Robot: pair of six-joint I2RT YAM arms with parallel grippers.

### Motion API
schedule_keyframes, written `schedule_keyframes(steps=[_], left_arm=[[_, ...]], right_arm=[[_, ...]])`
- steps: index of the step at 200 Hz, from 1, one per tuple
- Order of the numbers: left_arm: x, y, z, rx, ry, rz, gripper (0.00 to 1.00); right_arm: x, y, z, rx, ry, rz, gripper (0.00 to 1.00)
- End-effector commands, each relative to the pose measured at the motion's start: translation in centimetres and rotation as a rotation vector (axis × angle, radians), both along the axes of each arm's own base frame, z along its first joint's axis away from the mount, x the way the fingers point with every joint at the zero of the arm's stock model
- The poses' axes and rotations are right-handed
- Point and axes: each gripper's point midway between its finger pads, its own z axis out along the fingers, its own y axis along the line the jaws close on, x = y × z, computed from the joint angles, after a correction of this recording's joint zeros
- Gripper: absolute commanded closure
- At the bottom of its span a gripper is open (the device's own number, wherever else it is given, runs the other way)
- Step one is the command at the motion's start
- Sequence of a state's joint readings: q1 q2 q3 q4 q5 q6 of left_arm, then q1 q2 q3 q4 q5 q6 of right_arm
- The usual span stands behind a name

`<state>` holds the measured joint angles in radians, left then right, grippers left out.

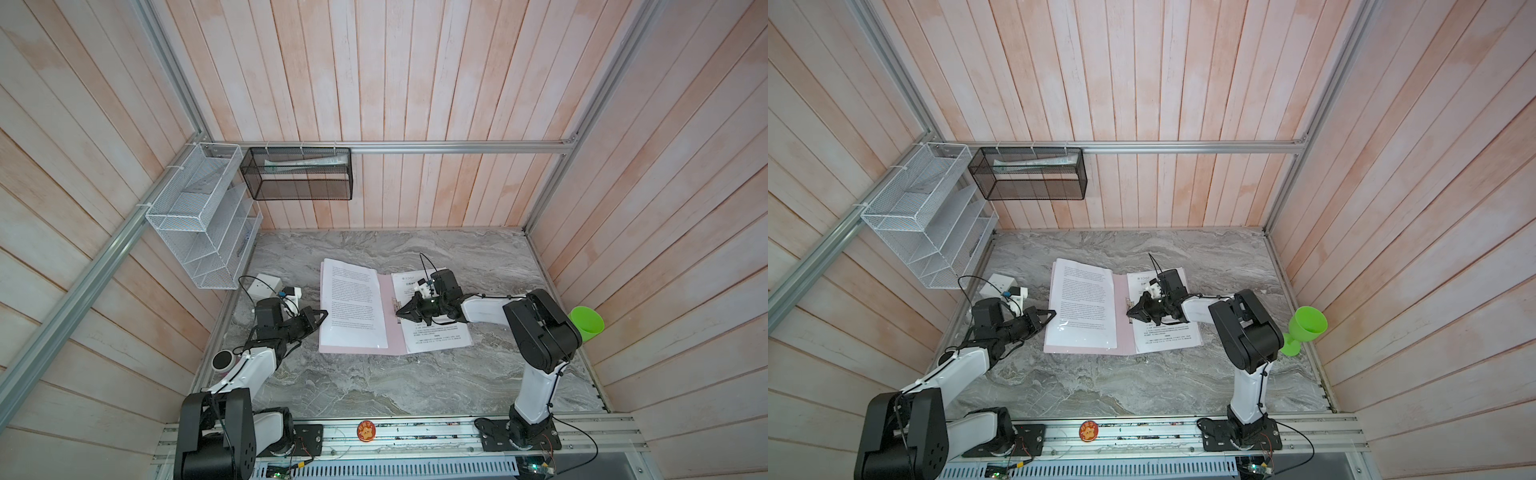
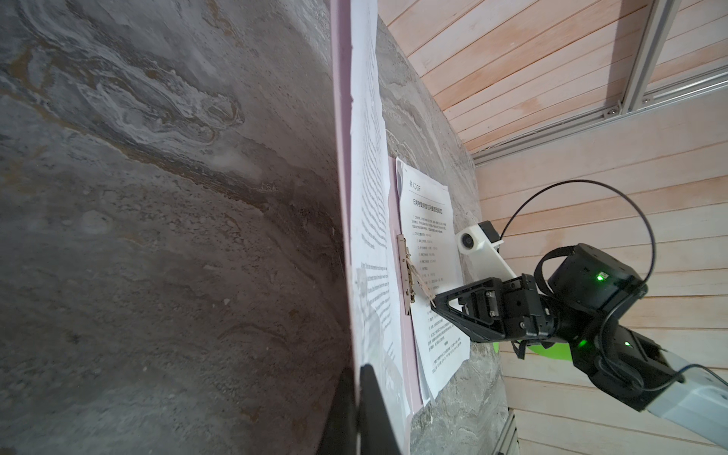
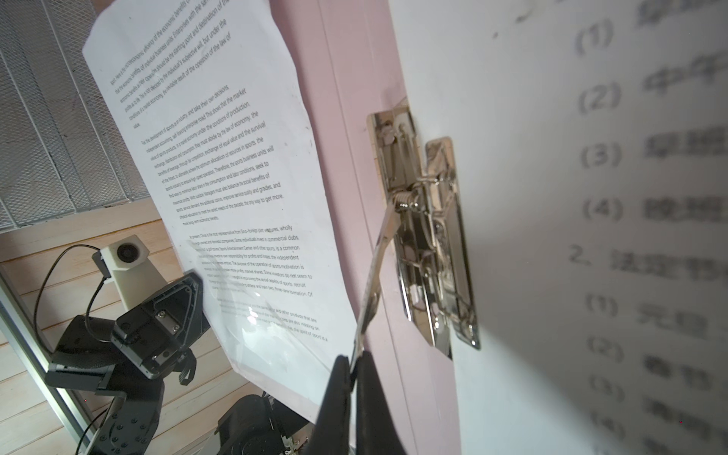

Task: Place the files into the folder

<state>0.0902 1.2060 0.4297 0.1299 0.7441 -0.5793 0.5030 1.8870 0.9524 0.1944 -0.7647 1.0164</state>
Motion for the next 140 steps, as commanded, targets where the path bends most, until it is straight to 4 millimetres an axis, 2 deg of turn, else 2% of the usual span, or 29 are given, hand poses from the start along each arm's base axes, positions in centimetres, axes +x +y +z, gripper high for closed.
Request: schedule_keyframes(steps=[1, 140], left_arm=[[0.0, 0.1, 0.2, 0.022, -0.016, -0.003, 1.0], [0.0, 0.2, 0.3, 0.028, -0.027, 0.005, 1.0]], right_arm=[[-0.8, -1.0, -1.0, -0.041, 0.008, 0.002, 1.0], [-3.2, -4.4, -8.5, -0.28, 0.091, 0.013, 1.0]])
